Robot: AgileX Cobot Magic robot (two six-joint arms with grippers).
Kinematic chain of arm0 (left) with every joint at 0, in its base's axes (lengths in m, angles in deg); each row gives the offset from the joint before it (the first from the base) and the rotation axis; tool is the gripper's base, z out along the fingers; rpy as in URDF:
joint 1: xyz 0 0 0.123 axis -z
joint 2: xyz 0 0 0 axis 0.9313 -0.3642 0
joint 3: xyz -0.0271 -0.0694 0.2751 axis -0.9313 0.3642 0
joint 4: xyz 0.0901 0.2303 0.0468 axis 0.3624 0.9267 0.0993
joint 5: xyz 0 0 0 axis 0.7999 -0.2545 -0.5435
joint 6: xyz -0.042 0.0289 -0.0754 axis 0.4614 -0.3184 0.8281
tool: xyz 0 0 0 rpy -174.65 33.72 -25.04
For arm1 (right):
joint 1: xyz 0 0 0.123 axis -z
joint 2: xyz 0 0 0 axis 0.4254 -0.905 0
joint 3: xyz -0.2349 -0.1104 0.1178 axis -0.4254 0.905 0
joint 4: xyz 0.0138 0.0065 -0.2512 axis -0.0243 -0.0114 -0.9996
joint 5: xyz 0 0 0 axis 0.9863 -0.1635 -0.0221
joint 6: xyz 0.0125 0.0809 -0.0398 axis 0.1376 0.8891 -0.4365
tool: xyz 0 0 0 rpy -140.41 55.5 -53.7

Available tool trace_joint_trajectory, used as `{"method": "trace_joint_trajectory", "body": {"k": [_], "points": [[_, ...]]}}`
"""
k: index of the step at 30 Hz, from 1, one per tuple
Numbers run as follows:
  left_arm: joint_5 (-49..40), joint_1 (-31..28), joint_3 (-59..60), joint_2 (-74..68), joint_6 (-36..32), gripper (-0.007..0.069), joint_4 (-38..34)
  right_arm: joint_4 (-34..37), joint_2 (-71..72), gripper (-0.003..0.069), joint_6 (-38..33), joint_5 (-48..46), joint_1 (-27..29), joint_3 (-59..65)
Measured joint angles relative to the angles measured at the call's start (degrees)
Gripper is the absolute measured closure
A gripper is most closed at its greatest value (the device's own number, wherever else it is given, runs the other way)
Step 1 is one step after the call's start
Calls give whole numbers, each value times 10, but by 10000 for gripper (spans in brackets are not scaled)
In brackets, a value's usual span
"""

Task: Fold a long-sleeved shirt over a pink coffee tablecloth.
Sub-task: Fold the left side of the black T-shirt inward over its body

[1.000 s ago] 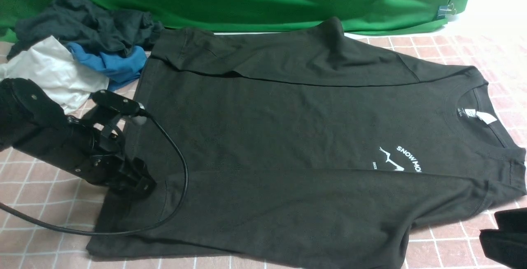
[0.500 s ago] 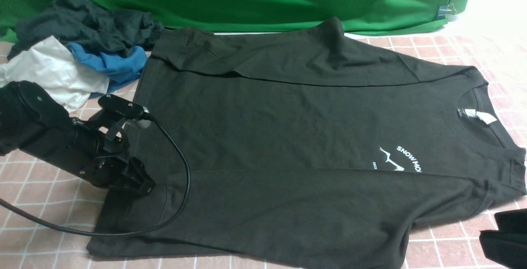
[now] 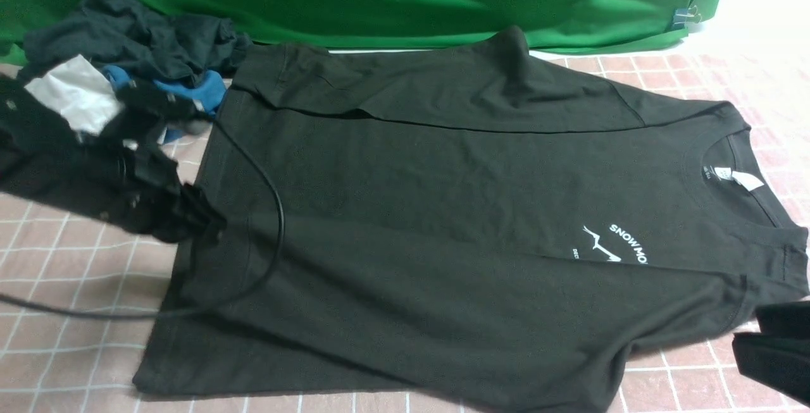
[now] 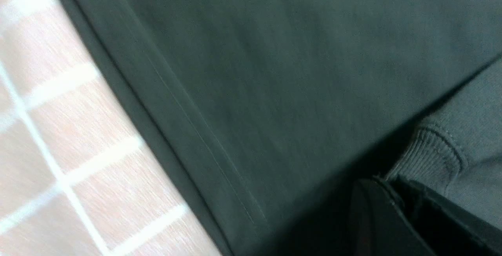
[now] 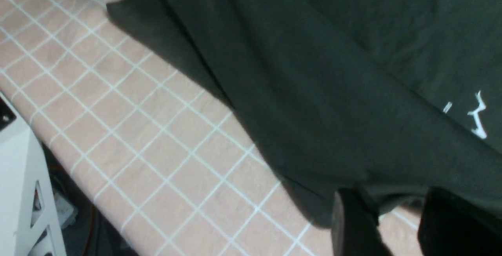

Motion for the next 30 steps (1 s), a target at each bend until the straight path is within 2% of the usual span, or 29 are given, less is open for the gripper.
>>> {"method": "trace_joint_trajectory", "body": {"k": [6,12,17,19,21,23,24,26,27,29,30], "points": [[-1,0,-57,-5,40,589,32,-1,0,426,0,8,0,0],[9,0,-93,-26,46,589,46,-1,0,426,0,9,0,0],[55,0,-102,-67,60,580,50,-1,0,426,0,10,0,0],[84,0,-102,-88,62,552,54,-1,0,425,0,13,0,0],[104,0,-102,-104,63,505,55,-1,0,420,0,19,0,0],[122,0,-102,-120,65,414,57,-1,0,419,1,27,0,0],[122,0,-102,-121,64,404,57,-1,0,419,1,27,0,0],[129,0,-102,-128,66,274,58,-2,0,419,2,40,0,0],[129,-1,-102,-128,66,250,59,-2,0,419,2,42,0,0],[129,-1,-103,-124,83,108,58,-2,0,419,4,57,0,0],[128,-1,-103,-123,88,89,57,-2,0,419,4,59,0,0]]}}
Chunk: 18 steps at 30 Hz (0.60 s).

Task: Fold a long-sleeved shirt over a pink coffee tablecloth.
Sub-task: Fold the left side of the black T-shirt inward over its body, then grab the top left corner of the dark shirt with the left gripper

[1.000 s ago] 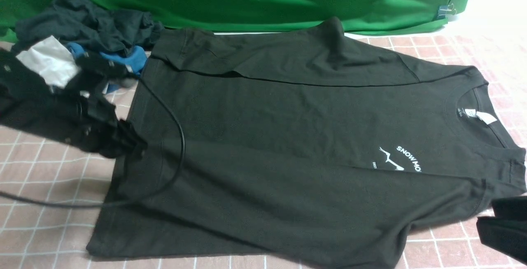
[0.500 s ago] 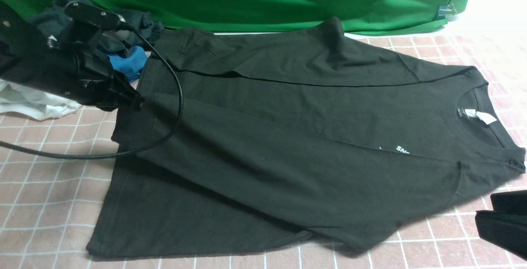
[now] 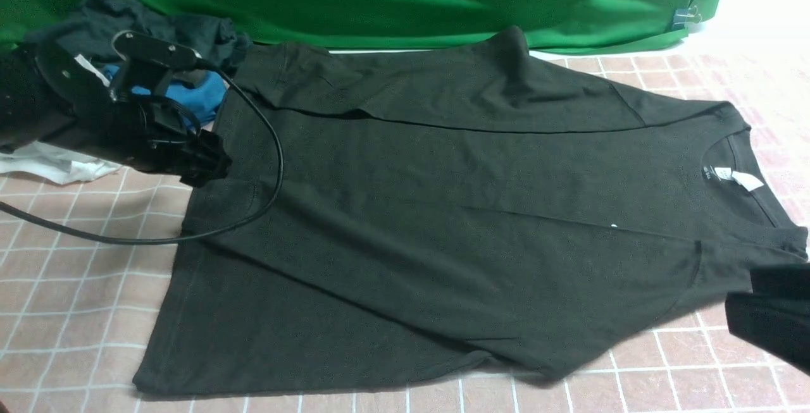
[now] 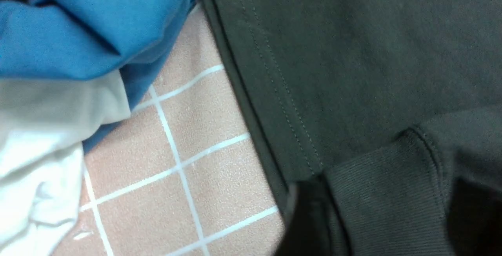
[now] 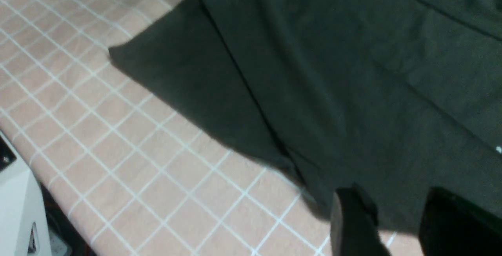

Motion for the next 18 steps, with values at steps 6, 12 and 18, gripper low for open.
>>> {"method": "trace_joint_trajectory", "body": {"k": [6,12,18], "points": [[-50,7,0,49,53,85,-20,-8,0,426,13,-6,0,-19],[-87,60,-2,102,16,496,-23,-51,0,528,26,-41,0,-61],[-147,108,-2,115,-18,608,-26,-80,0,634,31,-81,0,-69]]}}
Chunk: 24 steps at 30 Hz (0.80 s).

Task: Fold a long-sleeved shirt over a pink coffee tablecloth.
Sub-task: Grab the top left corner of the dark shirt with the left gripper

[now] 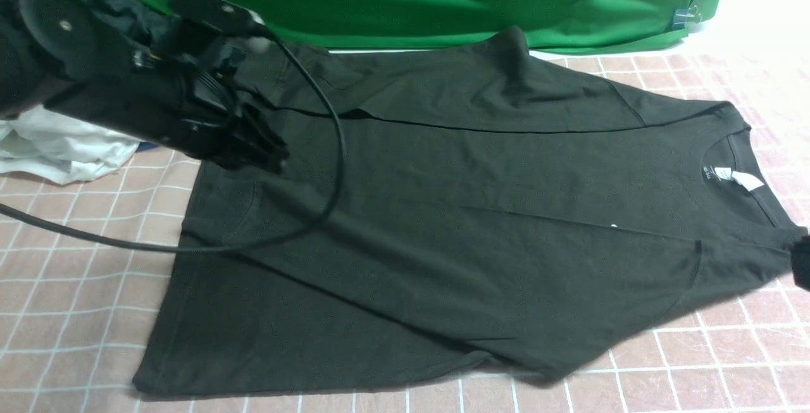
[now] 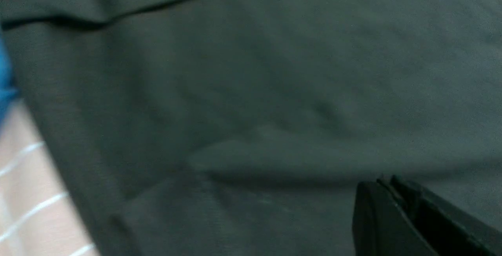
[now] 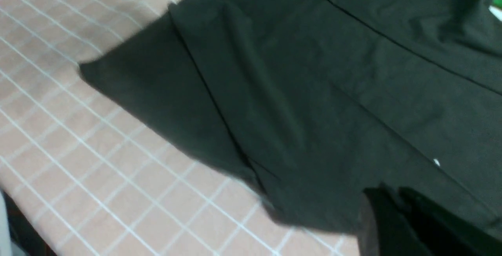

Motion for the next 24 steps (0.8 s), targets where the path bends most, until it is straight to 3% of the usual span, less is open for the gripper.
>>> {"method": "trace_joint_trajectory", "body": {"k": [9,24], "points": [[-45,8,-66,-39,-36,608,15,-53,-1,642,43,-21,0,0],[-173,-3,-420,-263,-41,608,177,-99,-97,643,60,-76,0,-69]]}}
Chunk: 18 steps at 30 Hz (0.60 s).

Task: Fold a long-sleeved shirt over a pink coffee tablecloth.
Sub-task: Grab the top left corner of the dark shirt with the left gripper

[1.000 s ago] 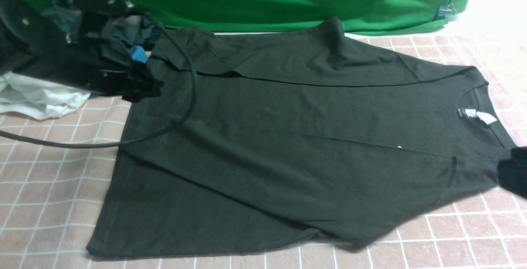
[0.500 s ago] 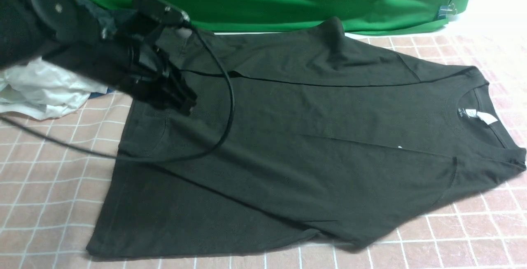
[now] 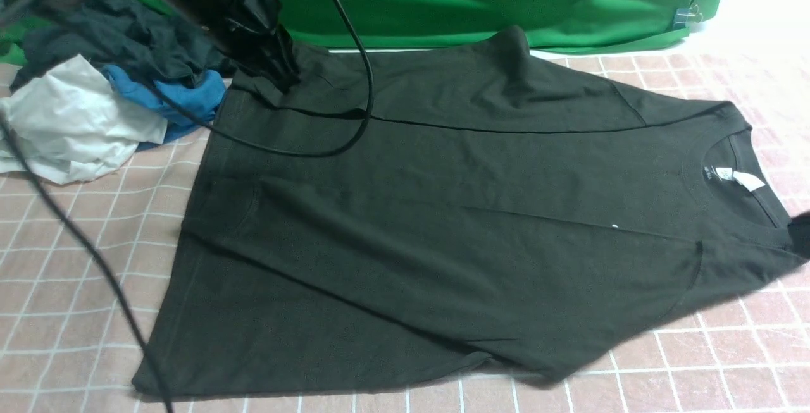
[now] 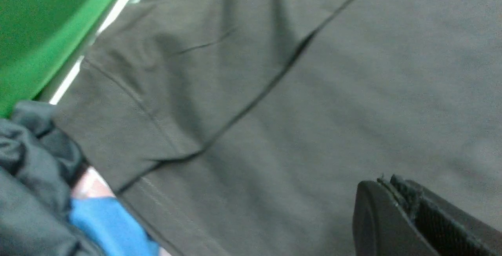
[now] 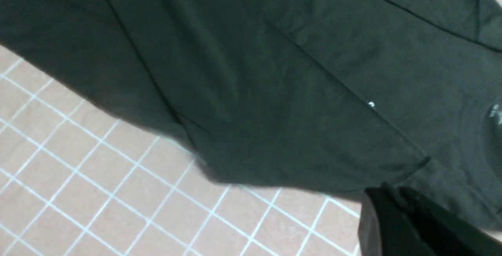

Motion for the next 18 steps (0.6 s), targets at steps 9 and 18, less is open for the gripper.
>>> {"method": "trace_joint_trajectory", "body": {"k": [9,18], "points": [[-10,-61,-119,-131,87,475,-11,-3,-1,639,10,-5,0,-5],[54,-63,-130,-153,-142,270,47,-3,-1,634,-2,-5,0,-5]]}}
